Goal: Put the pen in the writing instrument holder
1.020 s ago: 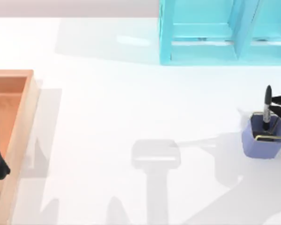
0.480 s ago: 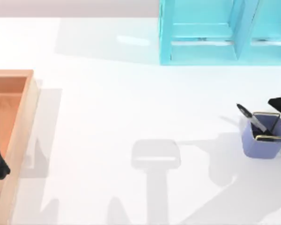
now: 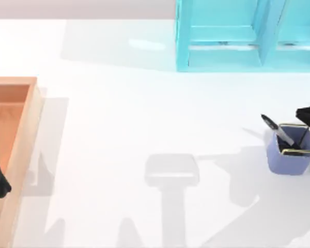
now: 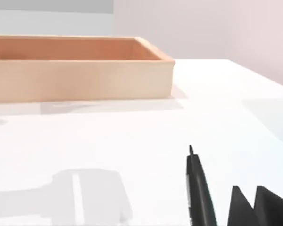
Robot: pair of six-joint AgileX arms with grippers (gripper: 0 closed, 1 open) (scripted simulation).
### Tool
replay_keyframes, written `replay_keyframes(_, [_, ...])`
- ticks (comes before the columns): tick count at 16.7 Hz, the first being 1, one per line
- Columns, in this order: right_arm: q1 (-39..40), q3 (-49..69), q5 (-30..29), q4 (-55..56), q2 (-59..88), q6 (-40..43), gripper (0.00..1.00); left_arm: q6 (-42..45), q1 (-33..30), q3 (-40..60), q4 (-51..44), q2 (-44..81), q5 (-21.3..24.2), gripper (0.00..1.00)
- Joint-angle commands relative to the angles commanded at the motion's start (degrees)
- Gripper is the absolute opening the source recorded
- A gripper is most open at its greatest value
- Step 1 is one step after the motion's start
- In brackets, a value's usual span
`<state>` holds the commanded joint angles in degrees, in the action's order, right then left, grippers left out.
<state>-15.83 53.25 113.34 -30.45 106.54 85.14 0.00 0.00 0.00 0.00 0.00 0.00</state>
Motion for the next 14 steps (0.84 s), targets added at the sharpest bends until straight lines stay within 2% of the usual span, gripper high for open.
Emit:
replay_keyframes(8, [0.0, 0.0, 0.0, 0.0, 0.0, 0.0, 0.98, 0.0, 0.0, 0.0, 0.0, 0.0, 0.0, 1.00])
replay_keyframes(14, [0.0, 0.0, 0.0, 0.0, 0.0, 0.0, 1.00, 0.0, 0.0, 0.0, 0.0, 0.0, 0.0, 1.00])
